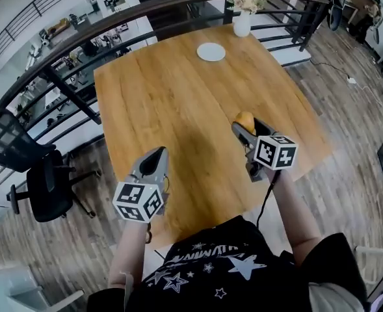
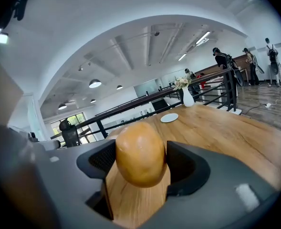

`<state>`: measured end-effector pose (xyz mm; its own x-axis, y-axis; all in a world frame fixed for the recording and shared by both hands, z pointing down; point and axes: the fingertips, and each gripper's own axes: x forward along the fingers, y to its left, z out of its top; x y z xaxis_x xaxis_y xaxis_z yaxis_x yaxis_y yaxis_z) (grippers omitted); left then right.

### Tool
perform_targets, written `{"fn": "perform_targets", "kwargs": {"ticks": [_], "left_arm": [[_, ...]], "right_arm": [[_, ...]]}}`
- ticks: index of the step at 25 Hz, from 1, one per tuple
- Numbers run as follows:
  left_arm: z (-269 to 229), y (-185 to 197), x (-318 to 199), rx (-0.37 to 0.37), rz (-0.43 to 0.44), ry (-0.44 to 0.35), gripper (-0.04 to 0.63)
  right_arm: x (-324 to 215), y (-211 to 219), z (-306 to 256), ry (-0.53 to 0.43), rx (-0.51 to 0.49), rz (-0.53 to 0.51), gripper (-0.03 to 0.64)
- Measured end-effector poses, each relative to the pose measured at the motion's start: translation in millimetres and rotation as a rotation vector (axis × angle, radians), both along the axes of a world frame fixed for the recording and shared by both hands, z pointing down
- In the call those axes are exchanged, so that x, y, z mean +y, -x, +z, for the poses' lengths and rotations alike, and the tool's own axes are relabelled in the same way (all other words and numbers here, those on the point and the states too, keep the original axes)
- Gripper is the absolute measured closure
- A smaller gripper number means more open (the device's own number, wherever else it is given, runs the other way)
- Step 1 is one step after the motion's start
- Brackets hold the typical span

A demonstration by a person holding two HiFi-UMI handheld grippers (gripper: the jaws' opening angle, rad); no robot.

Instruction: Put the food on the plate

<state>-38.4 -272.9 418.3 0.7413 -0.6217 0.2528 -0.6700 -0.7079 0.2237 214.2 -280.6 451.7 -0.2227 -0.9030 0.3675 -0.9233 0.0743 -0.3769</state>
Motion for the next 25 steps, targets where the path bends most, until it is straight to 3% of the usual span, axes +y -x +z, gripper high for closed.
{"fn": "perform_targets", "kwargs": {"ticks": [12, 25], "left_arm": [[2.9, -70.4, -79.2, -0.044, -0.096, -0.001, 0.594], [-8.5, -118.2, -177.5, 0.011, -0.192, 0.009, 0.594]], "right_arm": [[-113.9, -58.0, 10.0, -0.008, -0.017, -0.101, 0.282], [-229.6, -98.8, 29.5, -0.004, 0.022, -0.198, 0.282]]}}
